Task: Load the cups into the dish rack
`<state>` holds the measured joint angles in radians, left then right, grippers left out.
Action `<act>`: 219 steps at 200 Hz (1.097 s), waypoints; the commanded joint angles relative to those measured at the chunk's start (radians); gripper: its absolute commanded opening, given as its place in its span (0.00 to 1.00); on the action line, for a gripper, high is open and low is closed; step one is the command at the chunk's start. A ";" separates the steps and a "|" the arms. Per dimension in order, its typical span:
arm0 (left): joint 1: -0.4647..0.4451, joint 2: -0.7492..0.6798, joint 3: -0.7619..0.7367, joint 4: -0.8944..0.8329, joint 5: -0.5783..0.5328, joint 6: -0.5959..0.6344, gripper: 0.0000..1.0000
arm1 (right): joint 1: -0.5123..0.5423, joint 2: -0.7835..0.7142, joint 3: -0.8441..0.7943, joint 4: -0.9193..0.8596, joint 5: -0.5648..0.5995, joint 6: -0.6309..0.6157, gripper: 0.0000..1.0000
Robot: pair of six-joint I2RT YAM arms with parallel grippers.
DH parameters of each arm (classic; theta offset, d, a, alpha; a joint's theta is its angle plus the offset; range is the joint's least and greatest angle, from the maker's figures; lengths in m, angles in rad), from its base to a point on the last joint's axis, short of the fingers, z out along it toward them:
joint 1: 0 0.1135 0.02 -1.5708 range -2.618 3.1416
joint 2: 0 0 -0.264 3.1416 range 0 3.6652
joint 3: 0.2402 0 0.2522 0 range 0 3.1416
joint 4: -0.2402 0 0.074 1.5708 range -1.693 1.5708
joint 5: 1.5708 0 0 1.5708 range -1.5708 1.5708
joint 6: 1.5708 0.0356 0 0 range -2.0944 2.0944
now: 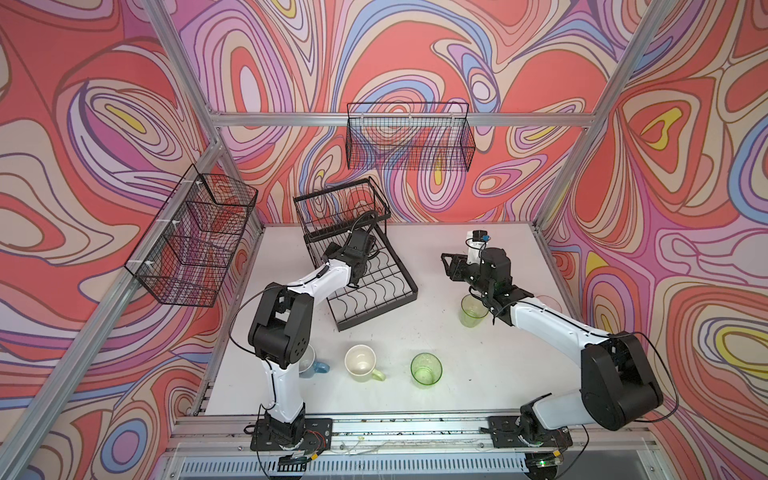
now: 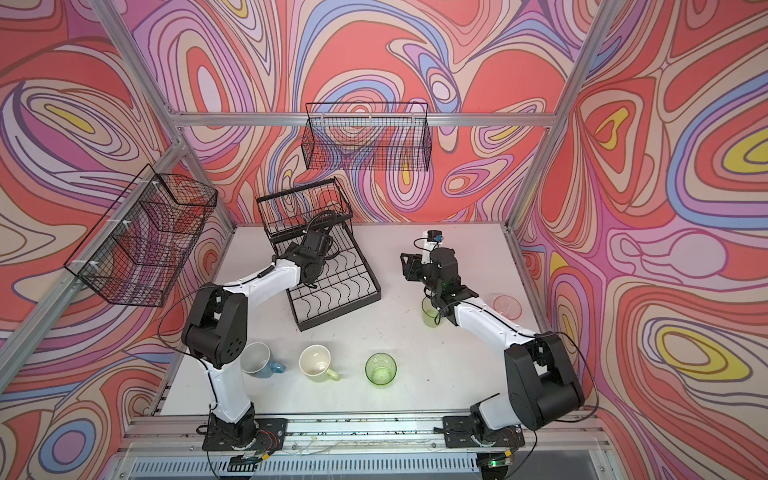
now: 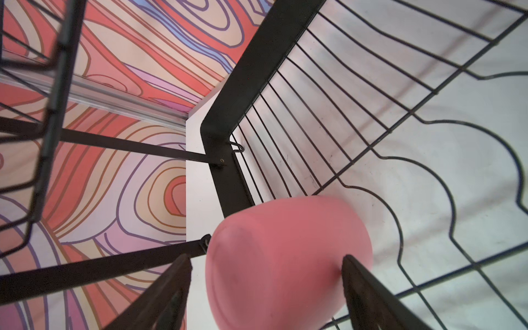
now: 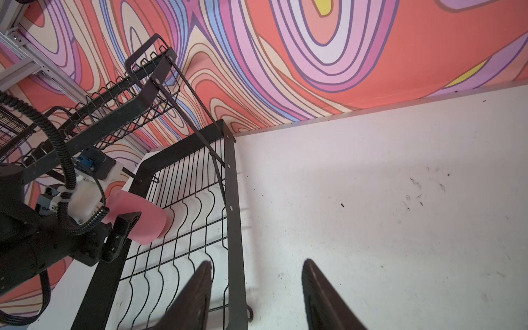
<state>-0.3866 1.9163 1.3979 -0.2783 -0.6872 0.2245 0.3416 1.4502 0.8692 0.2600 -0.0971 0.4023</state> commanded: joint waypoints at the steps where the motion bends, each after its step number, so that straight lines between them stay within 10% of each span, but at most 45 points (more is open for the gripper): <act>1: 0.015 -0.046 -0.012 -0.036 -0.031 -0.038 0.85 | -0.001 -0.004 -0.001 0.022 -0.006 0.002 0.53; 219: -0.070 -0.165 -0.077 0.047 0.033 -0.065 0.93 | -0.001 -0.011 -0.015 0.026 -0.013 0.005 0.55</act>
<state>-0.4469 1.8008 1.3338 -0.2661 -0.6628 0.1818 0.3416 1.4502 0.8654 0.2699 -0.1032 0.4046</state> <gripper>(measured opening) 0.926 0.550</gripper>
